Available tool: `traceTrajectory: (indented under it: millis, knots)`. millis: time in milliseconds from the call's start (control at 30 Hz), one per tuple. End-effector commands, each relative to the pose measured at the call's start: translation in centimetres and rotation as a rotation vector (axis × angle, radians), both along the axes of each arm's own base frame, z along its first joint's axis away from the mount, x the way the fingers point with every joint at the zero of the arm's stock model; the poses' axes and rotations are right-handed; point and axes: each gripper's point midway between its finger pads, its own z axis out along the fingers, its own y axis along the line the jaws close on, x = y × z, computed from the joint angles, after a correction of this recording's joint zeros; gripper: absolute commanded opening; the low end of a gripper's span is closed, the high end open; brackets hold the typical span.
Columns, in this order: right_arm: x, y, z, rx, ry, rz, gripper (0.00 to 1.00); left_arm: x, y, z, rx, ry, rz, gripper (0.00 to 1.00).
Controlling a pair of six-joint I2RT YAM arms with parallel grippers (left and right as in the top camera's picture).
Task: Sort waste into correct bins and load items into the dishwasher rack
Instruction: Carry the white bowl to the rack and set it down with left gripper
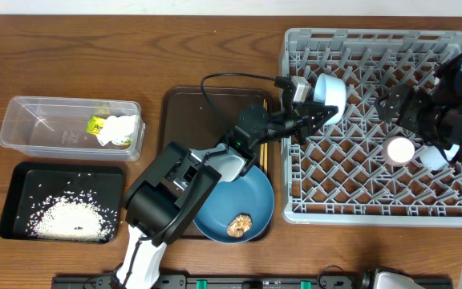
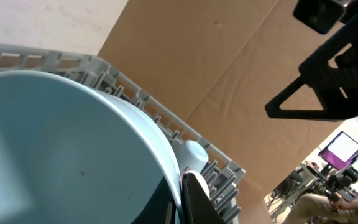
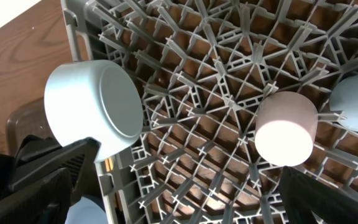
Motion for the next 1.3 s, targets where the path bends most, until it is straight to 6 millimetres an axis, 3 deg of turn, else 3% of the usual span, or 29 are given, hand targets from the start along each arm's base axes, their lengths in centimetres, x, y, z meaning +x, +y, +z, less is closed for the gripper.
traceTrajectory:
  millis: [0,333,567,800,933,1067,1133,1267]
  knots:
    - [-0.2,-0.5,0.0,-0.003,0.010,-0.025,0.99,0.5,-0.4,0.2,-0.006,0.009,0.008,0.06]
    - [-0.5,-0.4,-0.3,-0.011,0.026,-0.010,0.99,0.8,-0.5,-1.5,0.008,0.059,0.007,0.08]
    - [-0.6,-0.5,-0.3,-0.020,0.027,-0.007,0.99,2.0,0.7,-1.1,-0.014,0.084,0.031,0.46]
    - [-0.6,-0.9,-0.3,-0.039,0.030,-0.019,0.99,3.6,2.3,-1.2,-0.028,0.132,0.057,0.45]
    - [-0.6,-0.9,-0.3,-0.039,0.030,-0.019,0.99,2.1,1.7,-1.2,-0.015,0.125,-0.019,0.49]
    - [-0.6,-0.9,-0.3,-0.039,0.030,-0.018,0.99,0.5,1.3,-1.2,-0.001,0.115,-0.110,0.46]
    - [-0.5,-0.9,-0.3,-0.039,0.026,-0.018,0.99,0.3,1.5,-0.6,-0.003,0.103,-0.131,0.40]
    - [-0.2,-0.1,0.0,-0.037,0.001,0.054,0.99,0.6,2.3,1.3,-0.022,0.069,-0.123,0.40]
